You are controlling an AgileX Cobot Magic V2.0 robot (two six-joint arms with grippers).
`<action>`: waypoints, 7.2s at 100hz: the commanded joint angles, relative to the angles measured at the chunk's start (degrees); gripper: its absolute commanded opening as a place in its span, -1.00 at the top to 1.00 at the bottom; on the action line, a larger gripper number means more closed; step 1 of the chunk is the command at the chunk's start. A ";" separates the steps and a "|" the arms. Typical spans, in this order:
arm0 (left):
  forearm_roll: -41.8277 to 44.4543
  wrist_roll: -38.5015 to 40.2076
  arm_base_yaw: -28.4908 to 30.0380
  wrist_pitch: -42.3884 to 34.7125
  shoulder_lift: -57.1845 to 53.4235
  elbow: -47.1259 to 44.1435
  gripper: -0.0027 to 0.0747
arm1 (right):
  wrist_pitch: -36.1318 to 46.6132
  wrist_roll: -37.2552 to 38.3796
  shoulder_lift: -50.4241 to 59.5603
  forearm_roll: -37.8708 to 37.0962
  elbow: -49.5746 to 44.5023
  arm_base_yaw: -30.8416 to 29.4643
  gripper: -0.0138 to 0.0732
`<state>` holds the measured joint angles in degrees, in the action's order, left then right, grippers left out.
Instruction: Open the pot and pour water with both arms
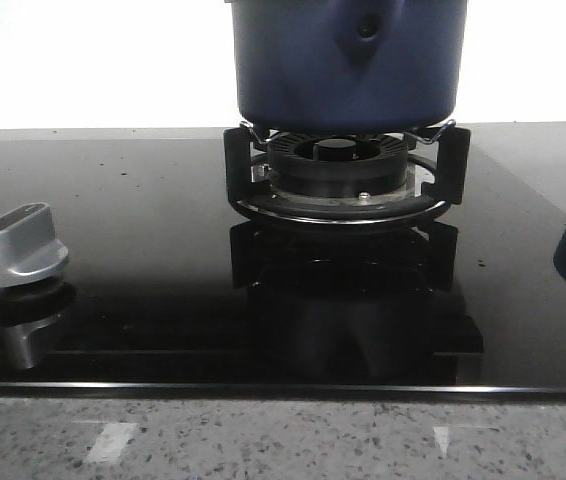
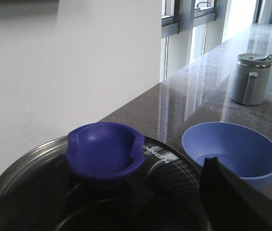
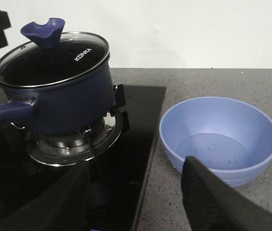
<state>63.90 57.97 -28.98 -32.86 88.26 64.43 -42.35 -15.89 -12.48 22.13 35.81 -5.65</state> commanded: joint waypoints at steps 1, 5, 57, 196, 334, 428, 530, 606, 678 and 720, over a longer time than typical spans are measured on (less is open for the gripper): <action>-6.11 0.63 0.18 -2.36 -0.89 1.68 -0.35 | 3.93 -0.34 -1.24 1.41 1.71 0.17 -0.20; -7.02 0.63 0.18 -2.36 -0.44 1.68 -0.35 | 3.80 -0.34 -1.24 1.50 1.71 0.17 -0.20; -5.55 0.63 0.08 -3.35 5.69 7.25 -0.35 | 3.70 -0.34 -1.24 1.71 1.71 0.17 -0.20; -5.26 0.63 -2.28 -5.81 10.20 12.11 0.21 | 4.02 -0.34 -1.24 1.71 1.48 0.17 -0.20; 3.35 9.13 2.25 -7.80 2.30 14.96 0.62 | 4.16 -0.34 -1.24 1.71 1.48 0.17 -0.20; 25.96 30.72 25.54 -37.04 -3.73 14.96 0.23 | 4.46 -0.34 -1.24 2.92 1.48 0.17 -0.20; 25.96 30.71 25.43 -37.04 -3.73 14.96 0.20 | -30.18 27.40 -38.96 -28.87 35.56 -4.88 -0.20; 25.96 30.71 25.43 -36.93 -3.73 14.96 0.20 | -25.75 27.50 -61.95 -17.15 35.44 -12.06 -0.20; 25.96 30.71 25.43 -35.06 -3.73 14.96 0.20 | -24.68 27.50 -68.25 -14.04 35.32 -12.45 0.32; 25.96 30.71 25.43 -34.61 -3.73 14.96 0.20 | -24.57 26.87 -68.69 -13.09 35.32 -12.45 0.76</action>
<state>95.68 88.19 -3.57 -67.73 87.42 77.32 -67.86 11.71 -82.73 7.98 69.52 -17.77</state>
